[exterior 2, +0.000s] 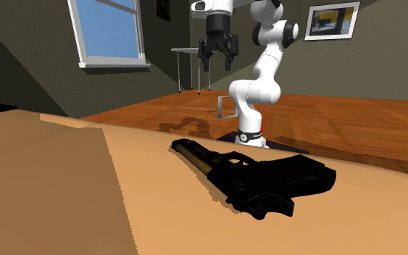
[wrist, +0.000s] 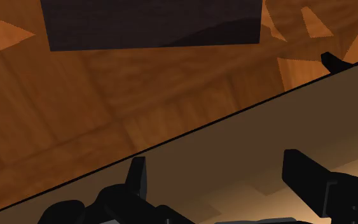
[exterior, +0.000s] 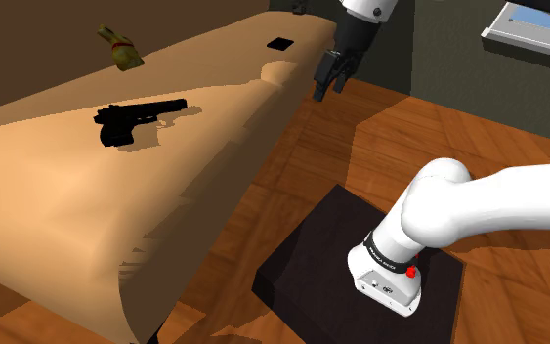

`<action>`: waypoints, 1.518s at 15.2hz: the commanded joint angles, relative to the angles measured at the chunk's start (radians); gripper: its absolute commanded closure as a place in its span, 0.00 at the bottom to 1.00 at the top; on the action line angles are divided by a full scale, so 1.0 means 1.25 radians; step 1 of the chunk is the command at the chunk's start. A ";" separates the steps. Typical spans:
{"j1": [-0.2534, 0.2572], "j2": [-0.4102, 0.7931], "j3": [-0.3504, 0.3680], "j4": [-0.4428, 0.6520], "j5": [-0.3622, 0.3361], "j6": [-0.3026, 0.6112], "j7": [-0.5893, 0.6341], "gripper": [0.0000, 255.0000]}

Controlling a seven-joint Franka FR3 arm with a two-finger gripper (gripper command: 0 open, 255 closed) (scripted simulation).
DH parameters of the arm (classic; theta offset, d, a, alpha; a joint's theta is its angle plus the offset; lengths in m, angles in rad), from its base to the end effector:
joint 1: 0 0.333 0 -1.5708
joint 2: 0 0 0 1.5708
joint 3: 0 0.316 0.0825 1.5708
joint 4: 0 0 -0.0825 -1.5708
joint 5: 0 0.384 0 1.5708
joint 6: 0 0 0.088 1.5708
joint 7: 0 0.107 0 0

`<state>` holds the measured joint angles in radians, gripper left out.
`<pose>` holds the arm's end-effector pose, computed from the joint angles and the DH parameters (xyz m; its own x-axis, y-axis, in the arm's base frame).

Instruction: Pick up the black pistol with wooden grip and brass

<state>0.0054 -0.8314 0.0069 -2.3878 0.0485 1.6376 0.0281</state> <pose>0.3012 0.0093 0.5955 0.9966 -0.0209 0.0798 -0.0173 -0.9988 -0.0456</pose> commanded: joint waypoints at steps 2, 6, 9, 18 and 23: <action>0.005 0.016 0.015 0.003 0.010 0.016 0.015 0.00; 0.023 0.089 0.073 0.025 0.043 0.079 0.074 0.00; 0.033 0.151 0.116 0.052 0.060 0.124 0.117 0.00; 0.045 0.367 0.240 0.185 0.061 0.235 0.254 0.00; 0.049 0.504 0.303 0.292 0.018 0.274 0.342 0.00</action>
<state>0.0653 -0.2355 0.3709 -2.0505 0.0837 1.9728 0.4325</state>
